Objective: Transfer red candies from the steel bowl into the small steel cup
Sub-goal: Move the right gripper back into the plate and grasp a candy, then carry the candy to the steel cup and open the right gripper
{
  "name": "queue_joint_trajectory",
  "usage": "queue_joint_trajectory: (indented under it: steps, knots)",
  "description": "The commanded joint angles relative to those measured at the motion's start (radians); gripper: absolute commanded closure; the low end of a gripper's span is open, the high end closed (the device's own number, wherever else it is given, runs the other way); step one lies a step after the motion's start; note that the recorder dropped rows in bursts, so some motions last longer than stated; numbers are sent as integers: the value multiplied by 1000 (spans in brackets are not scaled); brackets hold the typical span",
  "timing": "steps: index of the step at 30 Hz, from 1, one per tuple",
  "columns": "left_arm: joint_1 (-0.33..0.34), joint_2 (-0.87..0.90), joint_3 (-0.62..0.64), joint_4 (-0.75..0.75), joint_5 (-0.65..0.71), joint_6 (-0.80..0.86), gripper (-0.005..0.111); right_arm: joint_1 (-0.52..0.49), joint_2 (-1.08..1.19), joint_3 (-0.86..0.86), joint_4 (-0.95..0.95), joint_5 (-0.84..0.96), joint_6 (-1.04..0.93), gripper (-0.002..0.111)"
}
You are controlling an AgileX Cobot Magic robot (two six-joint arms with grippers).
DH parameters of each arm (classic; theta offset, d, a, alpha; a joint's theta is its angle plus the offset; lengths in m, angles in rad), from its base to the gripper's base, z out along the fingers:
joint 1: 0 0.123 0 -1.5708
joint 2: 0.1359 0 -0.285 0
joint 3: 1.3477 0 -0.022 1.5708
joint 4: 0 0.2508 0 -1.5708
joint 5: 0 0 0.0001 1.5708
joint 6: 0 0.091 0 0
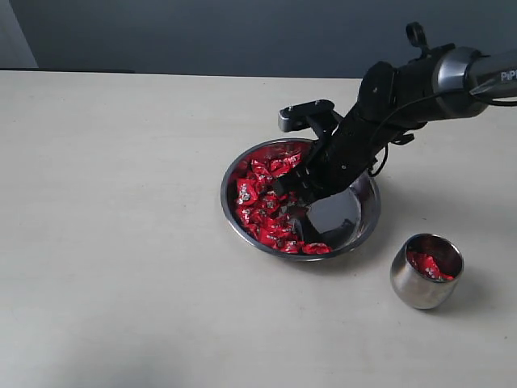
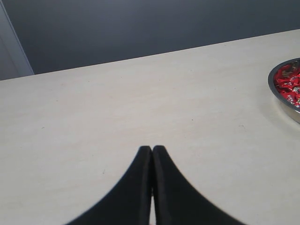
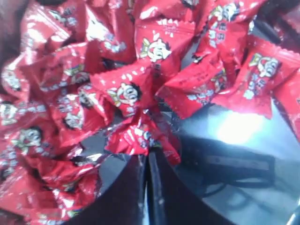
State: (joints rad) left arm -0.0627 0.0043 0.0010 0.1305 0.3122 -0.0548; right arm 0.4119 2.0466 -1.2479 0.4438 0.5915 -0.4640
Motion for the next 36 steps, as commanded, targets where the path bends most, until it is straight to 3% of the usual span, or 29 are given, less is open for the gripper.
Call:
queue_joint_trajectory:
  steps: [1, 8, 19, 27, 36]
  knots:
    - [-8, -4, -1, 2, -5, -6, 106, -2, -82, -5, 3, 61, -8, 109]
    - [-8, -4, -1, 2, -5, -6, 106, -2, -215, 17, -28, 162, 4, 109]
    - [-8, -4, -1, 2, -5, -6, 106, -4, -523, 225, -134, 172, 145, 109]
    - [-8, -4, -1, 2, -5, -6, 106, -4, -721, 364, -540, 302, 577, 109]
    - [-8, -4, -1, 2, -5, -6, 106, -4, -761, 462, -547, 346, 649, 109]
